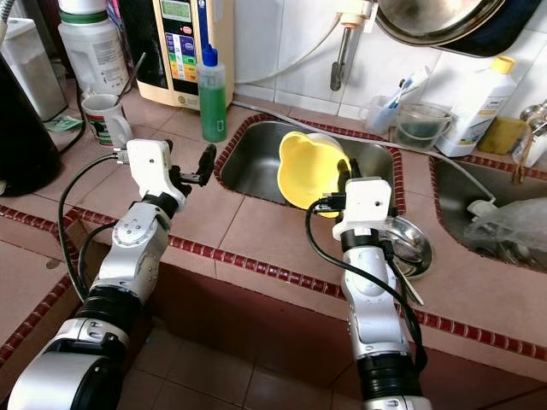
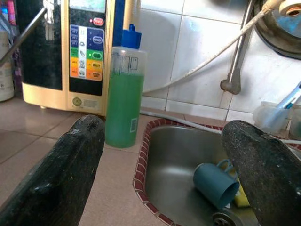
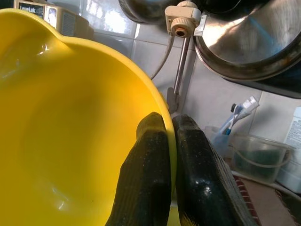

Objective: Kitchen organization

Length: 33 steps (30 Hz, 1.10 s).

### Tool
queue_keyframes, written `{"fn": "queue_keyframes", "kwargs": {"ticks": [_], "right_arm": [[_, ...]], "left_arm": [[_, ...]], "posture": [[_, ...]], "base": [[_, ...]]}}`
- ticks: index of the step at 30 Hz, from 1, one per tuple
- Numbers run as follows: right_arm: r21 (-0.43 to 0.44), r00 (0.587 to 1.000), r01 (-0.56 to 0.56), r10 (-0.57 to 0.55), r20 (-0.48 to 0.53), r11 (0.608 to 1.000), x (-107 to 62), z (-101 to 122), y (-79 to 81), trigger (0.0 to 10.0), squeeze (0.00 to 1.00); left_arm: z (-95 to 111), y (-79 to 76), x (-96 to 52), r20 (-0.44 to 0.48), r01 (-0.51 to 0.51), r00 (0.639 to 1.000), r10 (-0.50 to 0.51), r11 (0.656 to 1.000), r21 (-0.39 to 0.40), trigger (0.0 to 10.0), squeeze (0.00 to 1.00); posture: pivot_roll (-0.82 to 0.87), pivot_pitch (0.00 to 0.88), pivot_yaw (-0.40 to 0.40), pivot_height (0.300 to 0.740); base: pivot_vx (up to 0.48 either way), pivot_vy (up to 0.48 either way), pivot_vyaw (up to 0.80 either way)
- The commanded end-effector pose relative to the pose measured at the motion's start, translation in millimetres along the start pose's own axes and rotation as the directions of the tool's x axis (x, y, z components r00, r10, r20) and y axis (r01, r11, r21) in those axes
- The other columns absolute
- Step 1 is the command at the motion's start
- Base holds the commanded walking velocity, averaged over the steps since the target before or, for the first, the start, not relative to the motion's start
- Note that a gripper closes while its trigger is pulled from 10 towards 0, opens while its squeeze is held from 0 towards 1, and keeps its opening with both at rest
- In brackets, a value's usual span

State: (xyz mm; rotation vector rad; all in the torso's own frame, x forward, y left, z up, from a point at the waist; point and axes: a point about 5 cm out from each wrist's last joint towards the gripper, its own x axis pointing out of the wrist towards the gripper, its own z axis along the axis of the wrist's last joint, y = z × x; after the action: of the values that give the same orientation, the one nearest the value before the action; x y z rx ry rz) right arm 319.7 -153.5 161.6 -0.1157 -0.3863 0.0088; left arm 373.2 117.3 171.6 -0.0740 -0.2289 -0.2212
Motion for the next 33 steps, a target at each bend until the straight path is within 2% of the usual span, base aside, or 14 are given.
{"fn": "queue_keyframes", "kwargs": {"ticks": [1, 7, 14, 22, 29, 33], "right_arm": [[0.005, 1.000, 0.008, -0.008, 0.021, 1.000, 5.5, 4.5, -2.5, 10.0, 0.00], [0.017, 1.000, 0.019, -0.019, 0.006, 1.000, 5.2, 2.3, -2.6, 10.0, 0.00], [0.019, 0.999, 0.041, -0.041, -0.017, 0.999, 2.9, -3.1, -3.8, 10.0, 0.00], [0.017, 0.998, 0.055, -0.055, -0.014, 0.998, 3.2, -4.0, -4.8, 10.0, 0.00], [0.014, 0.999, 0.047, -0.047, 0.016, 0.999, 6.7, -0.1, -4.2, 10.0, 0.00], [0.009, 0.997, 0.068, -0.068, 0.046, 0.998, 9.4, 6.8, -13.8, 10.0, 0.00]], "left_arm": [[3.0, -4.0, 2.8, 0.015, 0.019, 1.000, -0.019, 1.000, 0.022, 10.0, 0.00], [-1.2, -2.9, -1.6, 0.006, 0.046, 0.999, -0.046, 0.998, 0.038, 10.0, 0.00], [-6.6, 1.2, -7.2, -0.020, 0.058, 0.998, -0.056, 0.994, 0.090, 10.0, 0.00], [-7.8, 2.2, -8.5, -0.032, 0.066, 0.997, -0.063, 0.992, 0.107, 10.0, 0.00], [-4.2, 3.2, -6.3, -0.021, 0.078, 0.997, -0.076, 0.991, 0.108, 10.0, 0.00], [-2.6, -1.0, -7.5, -0.013, 0.127, 0.992, -0.126, 0.985, 0.113, 10.0, 0.00]], "posture": [[-0.01, 0.000, -0.055, 0.740], [-0.01, 0.000, -0.035, 0.740], [-0.01, 0.000, -0.009, 0.740], [-0.01, 0.000, -0.001, 0.740], [-0.01, 0.000, -0.002, 0.740], [-0.01, 0.000, 0.000, 0.740]], "base": [[0.000, 0.000, 0.00], [0.000, 0.000, 0.00], [0.000, 0.000, -0.78], [0.000, 0.000, -0.75], [0.000, 0.000, 0.00], [0.000, 0.000, 0.00]]}}
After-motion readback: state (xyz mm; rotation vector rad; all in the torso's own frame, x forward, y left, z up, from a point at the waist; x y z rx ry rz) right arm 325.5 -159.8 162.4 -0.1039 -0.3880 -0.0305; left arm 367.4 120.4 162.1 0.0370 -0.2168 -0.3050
